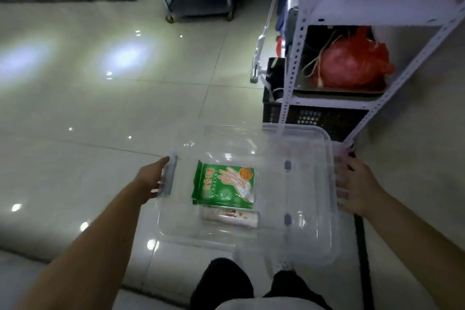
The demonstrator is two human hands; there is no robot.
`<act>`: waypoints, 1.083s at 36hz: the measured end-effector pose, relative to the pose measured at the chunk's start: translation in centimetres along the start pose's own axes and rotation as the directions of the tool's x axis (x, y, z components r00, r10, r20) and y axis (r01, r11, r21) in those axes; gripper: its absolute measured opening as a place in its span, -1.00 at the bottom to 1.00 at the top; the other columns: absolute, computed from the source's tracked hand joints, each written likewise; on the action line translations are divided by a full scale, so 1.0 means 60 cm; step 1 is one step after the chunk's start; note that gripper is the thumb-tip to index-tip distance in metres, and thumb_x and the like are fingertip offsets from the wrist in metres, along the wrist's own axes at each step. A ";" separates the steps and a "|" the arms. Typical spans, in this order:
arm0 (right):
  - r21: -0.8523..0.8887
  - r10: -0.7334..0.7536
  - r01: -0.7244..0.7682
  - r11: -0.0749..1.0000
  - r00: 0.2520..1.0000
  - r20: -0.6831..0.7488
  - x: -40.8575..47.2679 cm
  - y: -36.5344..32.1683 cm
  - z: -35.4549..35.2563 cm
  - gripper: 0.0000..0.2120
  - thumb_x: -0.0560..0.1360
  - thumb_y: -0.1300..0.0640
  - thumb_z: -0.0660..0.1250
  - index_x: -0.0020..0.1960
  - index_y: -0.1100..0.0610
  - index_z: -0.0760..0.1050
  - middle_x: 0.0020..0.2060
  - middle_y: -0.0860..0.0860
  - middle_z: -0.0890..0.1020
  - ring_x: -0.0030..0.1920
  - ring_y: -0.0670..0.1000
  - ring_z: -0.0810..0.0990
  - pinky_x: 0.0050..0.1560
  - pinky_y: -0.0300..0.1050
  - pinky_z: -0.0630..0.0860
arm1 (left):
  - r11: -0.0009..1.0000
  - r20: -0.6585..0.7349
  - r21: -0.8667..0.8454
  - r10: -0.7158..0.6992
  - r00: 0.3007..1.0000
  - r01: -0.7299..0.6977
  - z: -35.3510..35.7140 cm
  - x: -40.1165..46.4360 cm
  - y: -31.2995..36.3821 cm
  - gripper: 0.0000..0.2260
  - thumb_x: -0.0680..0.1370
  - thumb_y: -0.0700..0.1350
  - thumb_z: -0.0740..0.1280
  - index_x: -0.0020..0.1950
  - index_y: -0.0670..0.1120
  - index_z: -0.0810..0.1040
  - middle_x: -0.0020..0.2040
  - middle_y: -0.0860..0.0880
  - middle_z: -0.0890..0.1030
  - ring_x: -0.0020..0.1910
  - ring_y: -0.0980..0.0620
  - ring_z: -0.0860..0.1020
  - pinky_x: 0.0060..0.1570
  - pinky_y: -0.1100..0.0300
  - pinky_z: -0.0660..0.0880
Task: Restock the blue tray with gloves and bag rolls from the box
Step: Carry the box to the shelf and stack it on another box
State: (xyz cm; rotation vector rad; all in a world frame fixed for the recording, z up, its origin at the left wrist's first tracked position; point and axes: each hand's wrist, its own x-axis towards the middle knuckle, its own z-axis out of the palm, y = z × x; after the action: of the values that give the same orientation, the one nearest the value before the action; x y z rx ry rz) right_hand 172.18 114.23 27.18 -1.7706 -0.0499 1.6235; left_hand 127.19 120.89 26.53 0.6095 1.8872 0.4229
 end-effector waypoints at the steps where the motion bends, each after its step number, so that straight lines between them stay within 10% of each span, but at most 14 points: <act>1: -0.022 -0.004 0.004 1.000 1.000 0.003 0.022 -0.032 0.036 -0.57 0.23 -0.23 0.46 -0.16 0.12 0.61 -0.27 0.08 0.58 -0.31 0.09 0.50 -0.17 -0.09 0.52 | 1.000 -0.033 -0.025 -0.007 0.999 0.006 -0.018 0.016 0.014 -0.49 0.56 0.20 0.30 0.32 -0.16 0.51 0.11 -0.23 0.56 -0.07 -0.18 0.54 -0.10 0.06 0.51; 13: -0.333 0.036 -0.002 0.943 0.995 0.097 0.256 -0.371 0.469 -0.59 0.44 -0.18 0.34 0.00 0.17 0.57 -0.12 0.11 0.51 -0.15 0.11 0.42 0.01 0.01 0.40 | 0.981 -0.097 -0.193 -0.028 0.995 0.009 -0.211 0.346 0.261 -0.45 0.49 0.25 0.35 0.28 -0.14 0.52 0.12 -0.25 0.58 -0.04 -0.19 0.57 -0.08 0.01 0.51; 27: -0.024 -0.036 0.036 0.999 0.999 0.005 0.397 -0.669 0.680 -0.40 0.45 -0.30 0.25 0.26 0.13 0.57 0.18 0.16 0.56 0.08 0.19 0.51 -0.07 0.10 0.48 | 0.991 0.098 -0.090 0.108 0.989 -0.099 -0.262 0.700 0.771 -0.44 0.51 0.28 0.31 0.33 -0.10 0.50 0.16 -0.23 0.56 -0.03 -0.18 0.56 -0.07 0.01 0.51; 39: 0.263 0.042 0.013 0.965 0.978 -0.203 0.684 -0.859 0.775 -0.48 0.49 -0.30 0.23 0.06 0.15 0.59 0.03 0.15 0.54 0.00 0.17 0.48 0.03 0.03 0.43 | 0.987 0.164 0.118 0.093 0.982 -0.113 -0.095 0.981 1.166 -0.49 0.51 0.17 0.39 0.30 -0.16 0.53 0.20 -0.29 0.55 0.06 -0.26 0.56 0.08 -0.08 0.54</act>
State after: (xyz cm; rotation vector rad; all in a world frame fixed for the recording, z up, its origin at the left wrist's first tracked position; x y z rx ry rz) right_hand 161.76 194.00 21.58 -1.7234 0.2657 1.3751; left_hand 118.70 212.04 23.27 0.8052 1.7447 0.3126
